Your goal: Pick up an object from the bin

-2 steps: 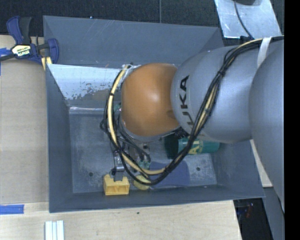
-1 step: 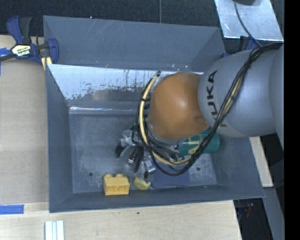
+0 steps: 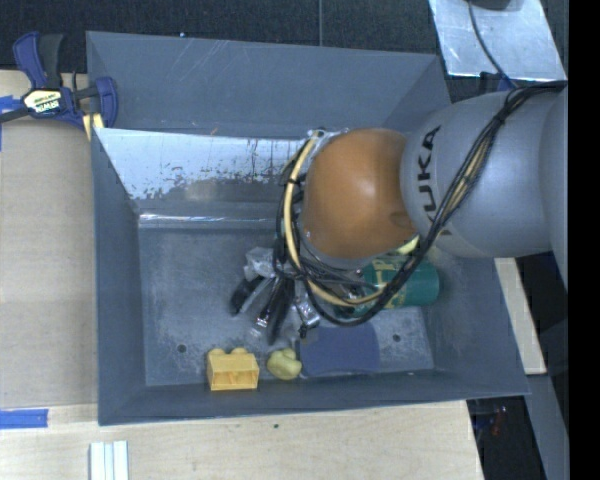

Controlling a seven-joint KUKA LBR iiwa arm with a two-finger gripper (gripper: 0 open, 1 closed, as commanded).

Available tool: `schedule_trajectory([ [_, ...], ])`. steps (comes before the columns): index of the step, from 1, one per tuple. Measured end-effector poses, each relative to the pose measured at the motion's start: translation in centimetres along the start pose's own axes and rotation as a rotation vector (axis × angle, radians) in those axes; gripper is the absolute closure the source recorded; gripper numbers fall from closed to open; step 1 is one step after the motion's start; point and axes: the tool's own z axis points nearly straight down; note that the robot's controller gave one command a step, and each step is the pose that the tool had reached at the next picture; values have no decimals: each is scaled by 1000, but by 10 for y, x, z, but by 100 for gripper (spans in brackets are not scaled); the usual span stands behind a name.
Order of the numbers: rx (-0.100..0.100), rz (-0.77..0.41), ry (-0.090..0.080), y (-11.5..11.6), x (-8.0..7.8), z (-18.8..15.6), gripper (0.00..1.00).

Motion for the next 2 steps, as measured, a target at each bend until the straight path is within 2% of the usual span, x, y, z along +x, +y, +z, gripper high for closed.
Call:
schedule_trajectory([
  [1,-4,-141,-3,5,3,-10,0],
  [2,-4,-115,-5,-7,-34,-34,100],
])
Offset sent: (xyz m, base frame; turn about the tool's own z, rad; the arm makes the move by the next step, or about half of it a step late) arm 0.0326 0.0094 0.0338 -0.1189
